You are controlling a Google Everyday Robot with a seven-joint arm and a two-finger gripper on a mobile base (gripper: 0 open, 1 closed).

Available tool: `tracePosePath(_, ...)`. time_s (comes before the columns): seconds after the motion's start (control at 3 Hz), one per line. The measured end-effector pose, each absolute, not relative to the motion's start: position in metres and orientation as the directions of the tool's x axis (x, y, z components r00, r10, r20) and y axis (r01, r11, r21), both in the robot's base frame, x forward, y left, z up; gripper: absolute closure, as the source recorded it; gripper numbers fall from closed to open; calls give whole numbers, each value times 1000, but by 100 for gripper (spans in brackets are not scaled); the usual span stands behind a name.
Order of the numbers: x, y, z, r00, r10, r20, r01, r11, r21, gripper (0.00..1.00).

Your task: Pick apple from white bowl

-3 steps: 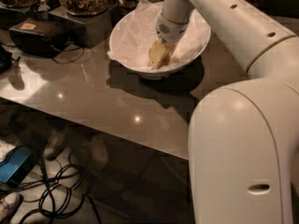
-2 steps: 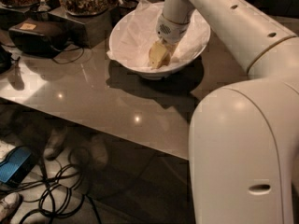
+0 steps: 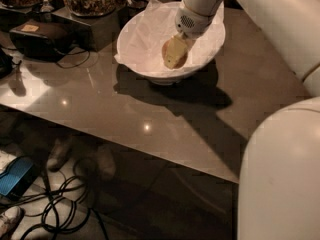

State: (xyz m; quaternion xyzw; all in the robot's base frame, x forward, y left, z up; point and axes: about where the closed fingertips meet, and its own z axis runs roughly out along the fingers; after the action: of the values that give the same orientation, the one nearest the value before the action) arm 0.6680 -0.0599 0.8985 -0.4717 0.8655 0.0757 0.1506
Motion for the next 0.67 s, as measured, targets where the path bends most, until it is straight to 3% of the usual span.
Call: tracePosePath(0.67,599,-59,976,-305,-842,-444,-930,364,-51,100)
